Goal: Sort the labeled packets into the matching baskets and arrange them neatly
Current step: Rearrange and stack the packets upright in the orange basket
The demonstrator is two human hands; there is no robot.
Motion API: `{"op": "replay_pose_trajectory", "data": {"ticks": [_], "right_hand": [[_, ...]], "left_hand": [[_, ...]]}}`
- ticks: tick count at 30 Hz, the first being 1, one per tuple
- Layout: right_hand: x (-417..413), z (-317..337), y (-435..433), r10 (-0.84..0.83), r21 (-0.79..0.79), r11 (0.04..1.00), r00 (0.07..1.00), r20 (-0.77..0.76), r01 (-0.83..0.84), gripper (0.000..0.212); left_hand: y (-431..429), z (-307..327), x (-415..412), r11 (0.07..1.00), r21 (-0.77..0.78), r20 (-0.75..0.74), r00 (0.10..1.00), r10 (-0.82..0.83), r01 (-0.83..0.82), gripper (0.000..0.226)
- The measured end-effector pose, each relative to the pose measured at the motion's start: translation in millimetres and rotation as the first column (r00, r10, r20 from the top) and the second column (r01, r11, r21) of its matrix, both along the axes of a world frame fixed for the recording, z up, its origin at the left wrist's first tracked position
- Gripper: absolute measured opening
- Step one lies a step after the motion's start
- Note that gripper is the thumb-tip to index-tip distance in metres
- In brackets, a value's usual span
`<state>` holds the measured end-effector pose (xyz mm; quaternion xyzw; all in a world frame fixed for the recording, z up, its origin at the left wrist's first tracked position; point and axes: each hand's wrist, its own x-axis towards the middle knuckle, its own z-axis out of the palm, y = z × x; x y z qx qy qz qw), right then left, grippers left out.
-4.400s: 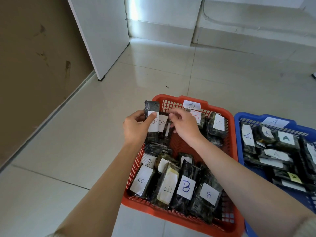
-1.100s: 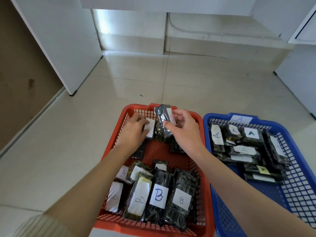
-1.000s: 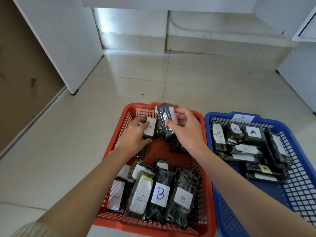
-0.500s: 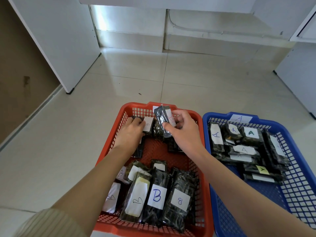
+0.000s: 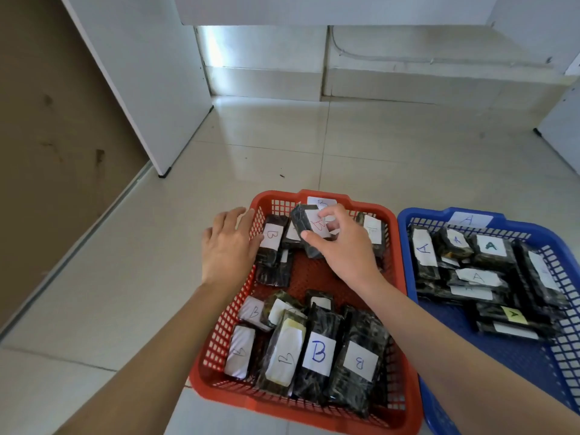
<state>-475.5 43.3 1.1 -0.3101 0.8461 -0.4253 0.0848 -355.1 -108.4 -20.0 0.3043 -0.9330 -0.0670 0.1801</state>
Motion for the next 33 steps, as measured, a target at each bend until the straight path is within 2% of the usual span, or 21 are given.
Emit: {"op": "replay_pose_trajectory", "data": {"ticks": [2, 4, 6, 11, 16, 18, 20, 26, 33], "right_hand": [[6, 0, -10, 0.008, 0.083, 0.997, 1.000, 0.006, -0.009, 0.038], [10, -1, -24, 0.011, 0.136, 0.991, 0.998, 0.058, -0.018, 0.039], [11, -3, -41, 0.002, 0.164, 0.986, 0.994, 0.110, -0.020, 0.041], [14, -4, -76, -0.031, 0.184, 0.983, 0.996, 0.084, 0.015, 0.052], [22, -14, -85, 0.042, 0.100, 0.993, 0.986, 0.159, -0.059, 0.045], [24, -18, -81, 0.087, 0.103, 0.989, 0.975, 0.207, -0.110, 0.059], [24, -20, -77, 0.126, 0.160, 0.975, 0.975, 0.183, -0.156, 0.067], [25, -16, -79, 0.149, 0.213, 0.964, 0.987, 0.056, -0.158, 0.060], [26, -12, -77, 0.147, 0.222, 0.963, 0.988, 0.056, -0.156, 0.067]], "left_hand": [[1, -4, 7, 0.975, 0.209, 0.000, 0.996, 0.084, -0.082, 0.049], [4, -3, 10, 0.910, 0.404, -0.058, 0.990, 0.132, -0.098, 0.044], [6, -1, 10, 0.879, 0.473, -0.097, 0.987, 0.126, -0.065, 0.039], [6, 2, 14, 0.856, 0.517, -0.143, 0.982, 0.121, -0.030, 0.038], [4, 2, 15, 0.831, 0.556, -0.182, 0.974, 0.132, -0.009, 0.038], [4, 2, 16, 0.825, 0.564, -0.190, 0.972, 0.137, -0.006, 0.037], [4, 2, 15, 0.821, 0.570, -0.185, 0.973, 0.140, -0.010, 0.037], [5, 4, 15, 0.827, 0.562, -0.163, 0.975, 0.148, -0.031, 0.038], [5, 1, 15, 0.847, 0.531, -0.152, 0.981, 0.123, -0.024, 0.038]]}}
